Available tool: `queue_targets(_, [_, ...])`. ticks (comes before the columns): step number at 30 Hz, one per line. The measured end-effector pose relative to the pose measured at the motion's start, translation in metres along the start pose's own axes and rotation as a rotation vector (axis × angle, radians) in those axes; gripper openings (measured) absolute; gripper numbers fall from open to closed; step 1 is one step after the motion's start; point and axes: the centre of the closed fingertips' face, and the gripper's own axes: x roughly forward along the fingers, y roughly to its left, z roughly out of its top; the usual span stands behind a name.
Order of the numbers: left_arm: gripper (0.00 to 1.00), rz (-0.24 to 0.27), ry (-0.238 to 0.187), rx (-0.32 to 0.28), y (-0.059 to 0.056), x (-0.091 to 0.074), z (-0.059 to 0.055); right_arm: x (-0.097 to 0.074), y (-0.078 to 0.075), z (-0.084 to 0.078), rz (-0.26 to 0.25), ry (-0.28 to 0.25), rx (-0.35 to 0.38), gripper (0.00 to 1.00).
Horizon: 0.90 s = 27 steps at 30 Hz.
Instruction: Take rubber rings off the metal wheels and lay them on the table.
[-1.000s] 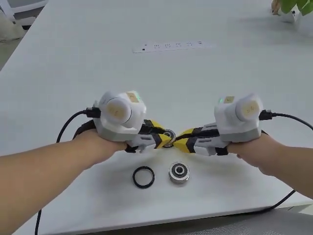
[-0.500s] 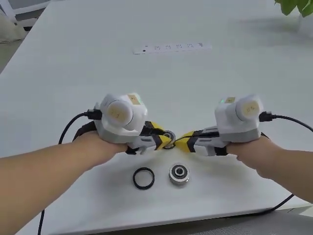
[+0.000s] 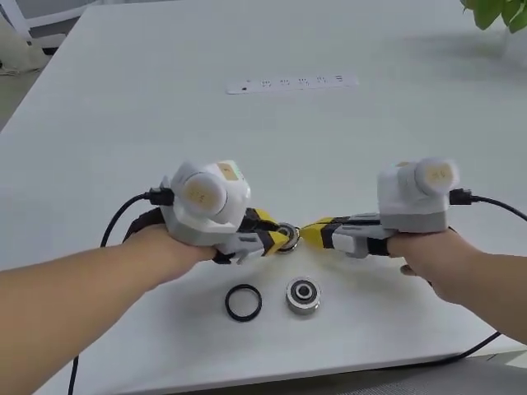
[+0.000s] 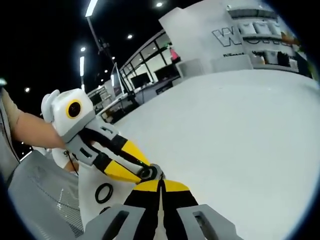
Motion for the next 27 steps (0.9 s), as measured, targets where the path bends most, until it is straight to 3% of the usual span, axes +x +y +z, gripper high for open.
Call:
queue_targets(13, [0.13, 0.014, 0.008, -0.005, -0.0013, 0.0002, 0.0000, 0.0021, 0.0041, 0.0034, 0.014, -0.006, 0.052, 0.00])
queue_targets(27, [0.12, 0.015, 0.010, -0.007, -0.0022, -0.0003, 0.0004, 0.0022, 0.0108, 0.0045, 0.020, 0.004, 0.033, 0.00])
